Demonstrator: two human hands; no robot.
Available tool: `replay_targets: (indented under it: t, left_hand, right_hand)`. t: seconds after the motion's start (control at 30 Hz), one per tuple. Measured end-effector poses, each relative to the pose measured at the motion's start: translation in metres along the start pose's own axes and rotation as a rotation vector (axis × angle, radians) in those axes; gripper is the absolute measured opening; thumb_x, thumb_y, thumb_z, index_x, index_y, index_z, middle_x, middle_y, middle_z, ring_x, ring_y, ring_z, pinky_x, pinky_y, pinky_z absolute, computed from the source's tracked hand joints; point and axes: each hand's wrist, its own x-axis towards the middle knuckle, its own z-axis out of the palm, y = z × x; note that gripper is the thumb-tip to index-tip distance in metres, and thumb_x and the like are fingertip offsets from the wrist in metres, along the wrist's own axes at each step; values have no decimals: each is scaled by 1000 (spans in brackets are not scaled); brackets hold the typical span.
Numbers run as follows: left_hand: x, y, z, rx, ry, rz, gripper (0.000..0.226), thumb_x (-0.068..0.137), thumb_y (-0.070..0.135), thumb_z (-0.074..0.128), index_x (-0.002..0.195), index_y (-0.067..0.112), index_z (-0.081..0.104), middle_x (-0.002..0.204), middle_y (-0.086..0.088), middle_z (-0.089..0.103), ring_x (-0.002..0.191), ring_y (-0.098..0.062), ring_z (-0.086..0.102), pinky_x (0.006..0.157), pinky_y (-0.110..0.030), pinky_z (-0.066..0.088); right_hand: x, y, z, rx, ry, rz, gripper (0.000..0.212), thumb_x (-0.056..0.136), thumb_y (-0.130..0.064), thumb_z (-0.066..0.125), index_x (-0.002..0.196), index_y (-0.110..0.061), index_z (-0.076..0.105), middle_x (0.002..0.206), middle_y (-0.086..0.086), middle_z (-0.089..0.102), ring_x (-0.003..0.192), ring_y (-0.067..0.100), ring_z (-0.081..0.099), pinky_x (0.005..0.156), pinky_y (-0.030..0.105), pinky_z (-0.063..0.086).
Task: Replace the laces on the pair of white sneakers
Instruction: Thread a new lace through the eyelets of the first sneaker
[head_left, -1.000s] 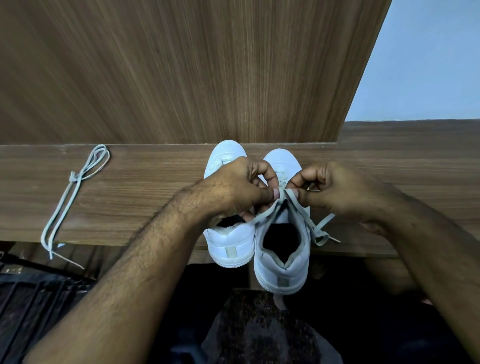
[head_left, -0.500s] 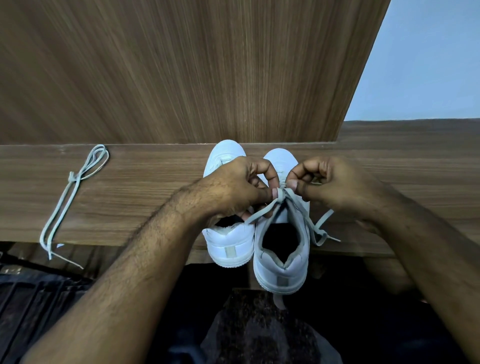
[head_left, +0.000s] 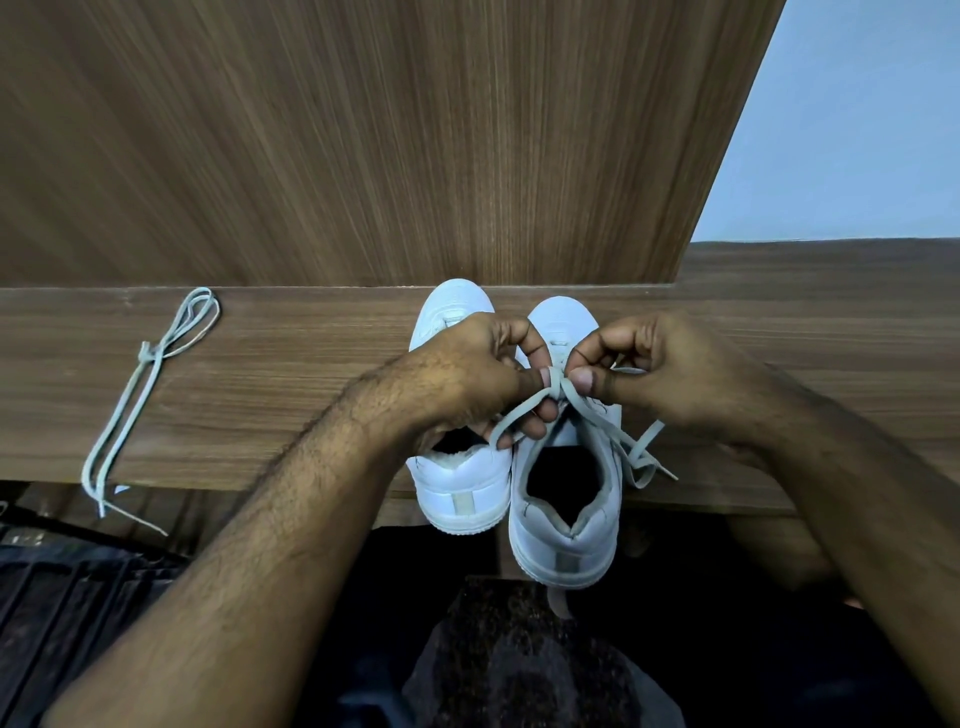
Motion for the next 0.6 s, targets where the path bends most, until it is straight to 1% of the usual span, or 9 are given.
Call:
replay_targets:
  t: [0.07,0.13,0.2,0.27,0.37,0.43,0.5,0.53,0.6]
  left_hand:
    - [0,-1,-1,-36,21,-8,8,97,8,65,93,5,59,81,-21,74,65,-26,70,49,-28,50]
    - [0,-1,-3,-54,24,-7,8,95,8,68,92,1,64,83,-22,75,66,-24,71,47,-25,52]
    - [1,-2,-4,-44,3,0,8,95,3,66,96,-5,69,86,-23,75,67,-22,71,47,-24,52]
    - [2,-3,-4,-24,-17,17,10,96,1,64,99,-5,71,89,-23,75,70,-21,70,48,-24,51]
    - [1,-3,-3,-3,-31,25,16,99,8,61,100,-4,70,93,-23,75,72,-19,69,48,-24,51]
    - [0,-1,-1,0,-20,10,17,101,10,59,97,-3,70,89,-20,75,68,-18,69,47,-24,50]
    - [1,1,1,18,20,-15,17,101,10,58,91,3,70,79,-15,74,64,-20,69,48,-25,50]
    - [3,1,1,54,60,-28,17,100,10,57,88,6,69,75,-13,74,62,-23,68,51,-28,50]
    - [4,2,-2,171,170,-52,16,97,12,54,86,9,65,68,-12,74,56,-29,62,58,-36,50]
  right_hand:
    - [0,0,1,7,2,-2,3,87,-23,75,87,-25,77,87,-6,75,87,10,70,95,46,53]
    - [1,1,3,13,18,3,2,85,-24,76,87,-26,77,87,-6,76,87,12,71,94,47,54]
    - [2,2,4,30,43,19,3,83,-26,79,85,-27,78,85,-4,76,84,14,71,92,47,56]
    - [4,4,4,72,66,46,6,78,-28,82,83,-26,79,82,-3,75,80,13,70,89,43,57]
    - [4,5,3,111,70,49,8,76,-25,83,81,-21,79,79,-4,76,75,6,69,81,31,55]
    - [3,3,4,125,76,35,8,75,-24,83,81,-20,80,80,-3,76,77,10,71,80,28,54]
    - [2,1,5,148,89,27,11,76,-27,82,84,-19,80,82,-2,77,83,16,72,79,26,55]
    - [2,0,4,157,81,25,17,76,-33,80,86,-19,79,82,0,76,81,16,71,75,23,53]
    - [3,2,2,140,22,43,32,71,-46,77,94,-23,78,77,0,73,71,11,64,63,16,46]
